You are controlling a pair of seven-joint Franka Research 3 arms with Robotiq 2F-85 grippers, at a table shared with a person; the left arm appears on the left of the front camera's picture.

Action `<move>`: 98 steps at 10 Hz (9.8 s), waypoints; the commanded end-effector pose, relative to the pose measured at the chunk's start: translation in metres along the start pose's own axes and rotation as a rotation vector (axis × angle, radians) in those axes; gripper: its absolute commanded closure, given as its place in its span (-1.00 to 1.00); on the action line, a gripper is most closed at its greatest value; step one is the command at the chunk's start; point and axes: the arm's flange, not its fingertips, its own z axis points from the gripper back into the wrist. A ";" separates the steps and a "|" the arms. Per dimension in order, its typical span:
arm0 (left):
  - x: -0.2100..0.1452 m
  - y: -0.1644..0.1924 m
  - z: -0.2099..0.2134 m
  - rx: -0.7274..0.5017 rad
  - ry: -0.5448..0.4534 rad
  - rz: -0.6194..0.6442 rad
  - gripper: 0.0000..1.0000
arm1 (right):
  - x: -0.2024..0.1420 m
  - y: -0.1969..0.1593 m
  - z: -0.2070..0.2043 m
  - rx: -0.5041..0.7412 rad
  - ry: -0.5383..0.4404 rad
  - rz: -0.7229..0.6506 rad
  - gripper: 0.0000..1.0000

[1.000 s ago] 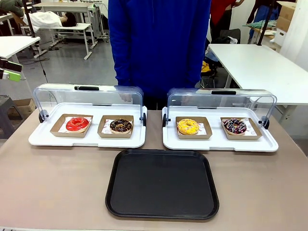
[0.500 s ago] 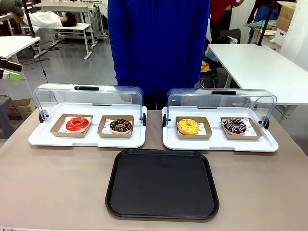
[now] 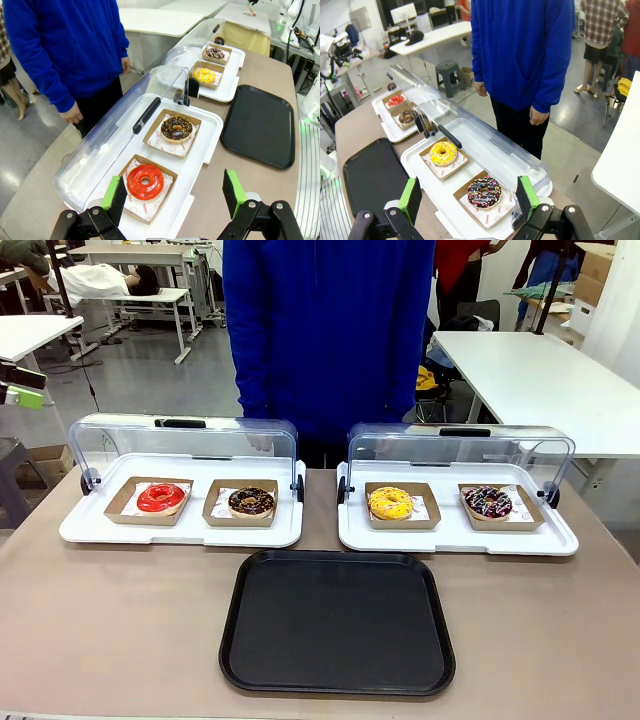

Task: Move the first donut from the left to the tray.
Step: Pick up the Paper togo box containing the Donut indicated by the person and place it on the Handle tray.

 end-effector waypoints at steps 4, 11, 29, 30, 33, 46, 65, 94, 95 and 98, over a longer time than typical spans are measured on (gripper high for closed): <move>0.001 0.000 0.000 -0.005 -0.013 -0.008 -1.00 | 0.001 0.001 -0.001 0.005 -0.007 0.006 -1.00; 0.001 0.000 0.000 -0.005 -0.013 -0.008 -1.00 | 0.001 0.001 -0.001 0.005 -0.007 0.006 -1.00; 0.001 0.000 0.000 -0.005 -0.013 -0.008 -1.00 | 0.001 0.001 -0.001 0.005 -0.007 0.006 -1.00; 0.001 0.000 0.000 -0.005 -0.013 -0.008 -1.00 | 0.001 0.001 -0.001 0.005 -0.007 0.006 -1.00; 0.000 0.000 0.000 0.000 0.000 0.000 -1.00 | 0.001 0.001 -0.001 0.005 -0.007 0.006 -1.00; -0.010 -0.018 -0.128 -0.216 0.815 -0.490 -1.00 | 0.001 0.001 -0.001 0.005 -0.007 0.006 -1.00; -0.072 0.016 -0.213 -0.110 0.970 -0.503 -1.00 | 0.001 0.001 -0.001 0.005 -0.007 0.006 -1.00; -0.102 0.029 -0.229 -0.167 1.000 -0.568 1.00 | 0.001 0.001 -0.001 0.005 -0.007 0.006 -1.00; -0.102 0.029 -0.229 -0.169 0.999 -0.566 1.00 | 0.001 0.001 -0.001 0.005 -0.007 0.006 -1.00; -0.103 0.032 -0.233 -0.148 0.987 -0.557 1.00 | 0.001 0.001 -0.001 0.005 -0.007 0.006 -1.00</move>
